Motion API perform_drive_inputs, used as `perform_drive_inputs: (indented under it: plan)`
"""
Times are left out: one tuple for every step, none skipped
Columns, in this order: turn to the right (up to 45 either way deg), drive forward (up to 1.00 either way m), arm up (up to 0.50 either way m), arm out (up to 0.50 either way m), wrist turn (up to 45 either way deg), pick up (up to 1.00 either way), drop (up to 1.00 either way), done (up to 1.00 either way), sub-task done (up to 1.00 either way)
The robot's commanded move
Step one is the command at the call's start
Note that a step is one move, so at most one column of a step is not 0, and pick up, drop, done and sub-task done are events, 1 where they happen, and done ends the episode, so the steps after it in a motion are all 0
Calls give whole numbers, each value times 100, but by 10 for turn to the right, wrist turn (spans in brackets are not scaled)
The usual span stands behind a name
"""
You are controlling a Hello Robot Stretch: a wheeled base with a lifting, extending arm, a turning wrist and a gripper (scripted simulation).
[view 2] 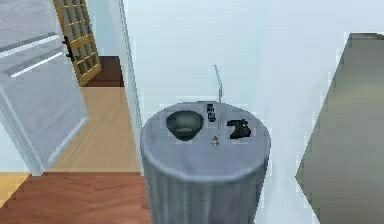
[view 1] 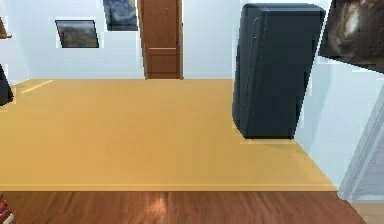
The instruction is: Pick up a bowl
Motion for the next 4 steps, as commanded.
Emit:
perform_drive_inputs:
  plan:
    - [0, 0, 50, 0, 0, 0, 0, 0, 0]
    - [0, 0, 38, 0, 0, 0, 0, 0, 0]
    - [0, 0, 0, 48, 0, 0, 0, 0, 0]
    - [0, 0, 0, 0, 450, 0, 0, 0, 0]
